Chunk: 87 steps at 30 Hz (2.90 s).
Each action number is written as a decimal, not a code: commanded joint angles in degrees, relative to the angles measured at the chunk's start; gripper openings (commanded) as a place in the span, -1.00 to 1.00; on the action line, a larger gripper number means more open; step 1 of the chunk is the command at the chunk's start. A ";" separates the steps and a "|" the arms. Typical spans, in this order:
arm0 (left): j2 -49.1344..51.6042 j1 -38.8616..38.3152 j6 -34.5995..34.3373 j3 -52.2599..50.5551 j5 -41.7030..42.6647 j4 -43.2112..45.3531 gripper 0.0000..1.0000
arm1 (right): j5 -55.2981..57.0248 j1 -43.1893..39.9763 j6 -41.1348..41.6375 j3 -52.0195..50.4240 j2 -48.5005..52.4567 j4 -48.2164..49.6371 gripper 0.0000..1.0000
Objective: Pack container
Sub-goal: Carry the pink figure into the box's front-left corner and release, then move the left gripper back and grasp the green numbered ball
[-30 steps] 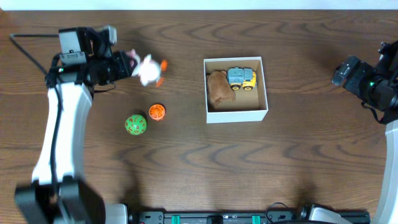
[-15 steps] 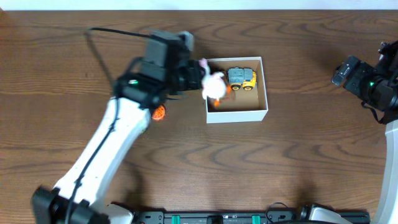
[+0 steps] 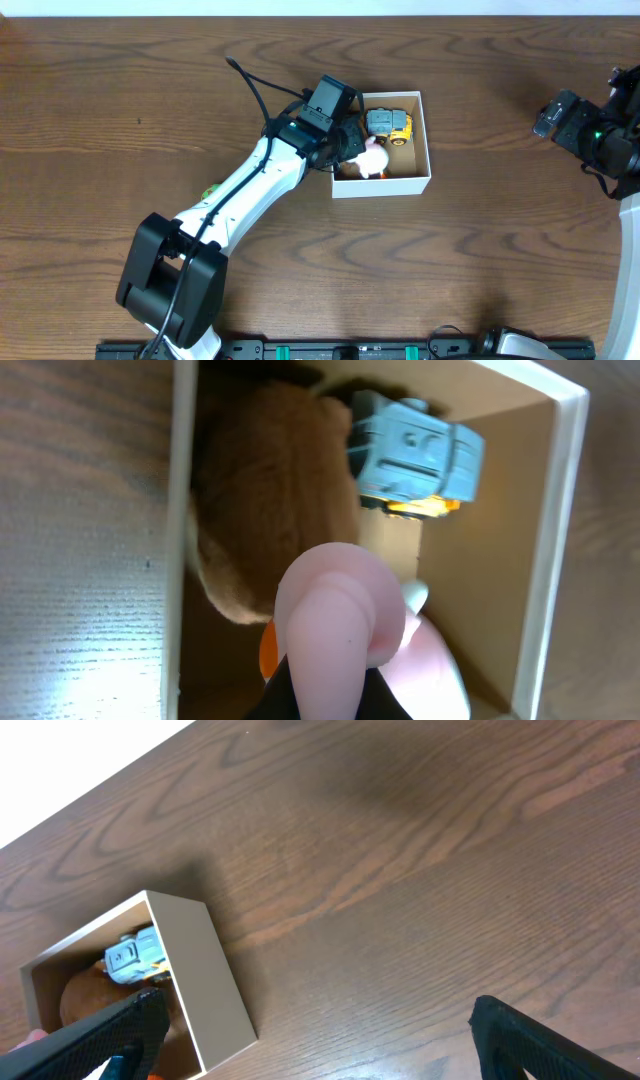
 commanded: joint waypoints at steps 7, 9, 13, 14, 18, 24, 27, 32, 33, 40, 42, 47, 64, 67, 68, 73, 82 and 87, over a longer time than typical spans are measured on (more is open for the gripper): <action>-0.07 -1.25 -5.25 -1.18 -1.05 -0.42 -0.66 | -0.24 -0.26 0.79 0.11 0.28 -0.07 0.99; -0.09 -1.29 -5.49 -1.18 -0.98 -0.42 -0.51 | -0.24 -0.26 0.79 0.11 0.28 -0.07 0.99; -0.31 -1.29 -5.86 -1.11 -0.68 -0.39 -0.45 | -0.24 -0.26 0.79 0.11 0.28 -0.07 0.98; -0.46 -1.29 -5.86 -1.11 -0.63 -0.39 -0.43 | -0.24 -0.26 0.79 0.11 0.28 -0.07 0.98; -1.42 -1.29 -5.86 -1.11 -0.66 -0.68 -0.35 | -0.24 -0.26 0.79 0.11 0.28 -0.07 0.99; -2.97 -1.29 -5.86 -1.11 -0.66 -3.04 0.12 | -0.24 -0.26 0.79 0.11 0.28 -0.07 0.99; -3.67 -1.20 -5.84 -1.11 -0.68 -3.58 0.12 | -0.24 -0.26 0.79 0.11 0.28 -0.07 0.98; -6.82 -0.26 -4.68 -1.07 -1.09 -3.93 0.15 | -0.24 -0.26 0.79 0.11 0.28 -0.07 0.98; -7.74 0.07 -3.93 -1.07 -1.16 -4.13 0.15 | -0.24 -0.26 0.79 0.11 0.28 -0.07 0.98; -17.51 5.31 1.49 -1.05 -10.51 -14.93 0.32 | -0.24 -0.26 0.79 0.11 0.28 -0.07 0.99; -19.67 7.74 3.93 -1.07 -12.70 -19.06 0.40 | -0.24 -0.26 0.79 0.11 0.28 -0.07 0.99; -20.26 13.44 10.51 -1.14 -14.08 -29.03 0.43 | -0.24 -0.26 0.79 0.11 0.28 -0.07 0.98; -2.64 27.28 26.45 -2.75 -16.26 -36.81 0.55 | -0.24 -0.24 0.79 0.11 0.28 -0.07 0.98; 0.22 29.46 29.83 -2.95 -13.20 -36.30 0.55 | -0.24 -0.26 0.79 0.11 0.28 -0.07 0.99; 1.03 30.08 30.93 -3.04 -12.90 -36.11 0.55 | -0.24 -0.26 0.79 0.11 0.28 -0.07 0.99; 4.11 31.04 36.54 -3.06 -9.53 -34.97 0.55 | -0.24 -0.26 0.79 0.11 0.28 -0.07 0.99; 6.97 30.97 39.65 -5.27 -6.93 -33.18 0.50 | -0.24 -0.26 0.79 0.11 0.28 -0.07 0.99; 7.21 30.97 39.58 -6.21 -6.91 -32.85 0.19 | -0.24 -0.26 0.79 0.11 0.28 -0.07 0.98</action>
